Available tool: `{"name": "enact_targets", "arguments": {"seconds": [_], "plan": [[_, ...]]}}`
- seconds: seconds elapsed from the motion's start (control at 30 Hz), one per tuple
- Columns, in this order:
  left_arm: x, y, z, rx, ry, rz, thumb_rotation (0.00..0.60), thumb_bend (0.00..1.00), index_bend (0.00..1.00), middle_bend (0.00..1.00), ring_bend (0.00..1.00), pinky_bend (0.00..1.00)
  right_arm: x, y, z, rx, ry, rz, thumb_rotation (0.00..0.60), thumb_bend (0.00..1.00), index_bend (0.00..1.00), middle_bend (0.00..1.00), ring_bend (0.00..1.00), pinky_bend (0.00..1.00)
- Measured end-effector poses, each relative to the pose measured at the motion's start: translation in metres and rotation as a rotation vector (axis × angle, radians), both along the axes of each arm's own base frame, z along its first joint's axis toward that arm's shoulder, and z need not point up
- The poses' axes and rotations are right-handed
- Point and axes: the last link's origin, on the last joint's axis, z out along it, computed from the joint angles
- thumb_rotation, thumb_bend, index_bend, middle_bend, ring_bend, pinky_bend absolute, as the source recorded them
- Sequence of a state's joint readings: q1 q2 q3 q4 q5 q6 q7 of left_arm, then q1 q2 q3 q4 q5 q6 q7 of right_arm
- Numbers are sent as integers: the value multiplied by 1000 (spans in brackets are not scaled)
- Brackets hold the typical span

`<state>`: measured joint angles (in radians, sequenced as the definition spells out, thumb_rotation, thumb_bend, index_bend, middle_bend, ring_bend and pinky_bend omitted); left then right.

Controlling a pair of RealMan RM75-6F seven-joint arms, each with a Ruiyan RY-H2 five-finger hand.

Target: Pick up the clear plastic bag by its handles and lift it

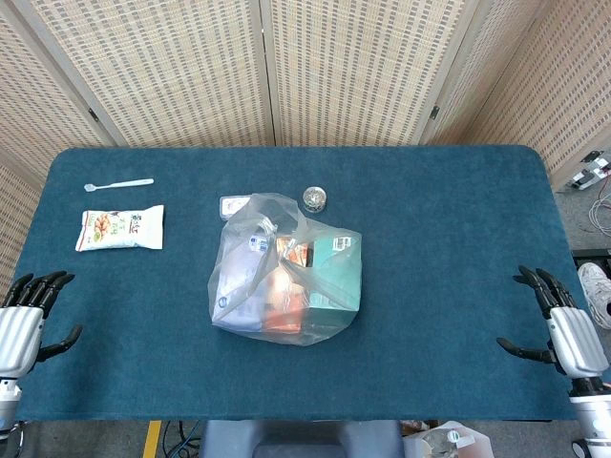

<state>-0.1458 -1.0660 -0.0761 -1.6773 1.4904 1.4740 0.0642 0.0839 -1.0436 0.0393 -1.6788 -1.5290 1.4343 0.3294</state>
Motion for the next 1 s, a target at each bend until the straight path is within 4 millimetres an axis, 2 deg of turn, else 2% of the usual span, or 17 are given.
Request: {"name": "enact_targets", "arguments": {"seconds": [0.3,0.57,0.77,1.0], "plan": [[1,0,-1,-3,1,-4,600,245,167,148,157,67,4,-3,-2,17,-2,21,600,11,11,195,19,100],[1,-1,1,-1,1,-4,600,245,167,148,157,68,15,-14,-3,45,-14,83,600,11,11,196,19,100],[1,-2,3,6,-1,-4,600,245,167,148,157,67,32,-30,-3,80,-35,174,600,12,70,255,22,100],[1,-4,3,6,1,-4,600,245,167,148,157,67,60,-53,-11,155,-75,312,600,11,105,267,30,100]]}}
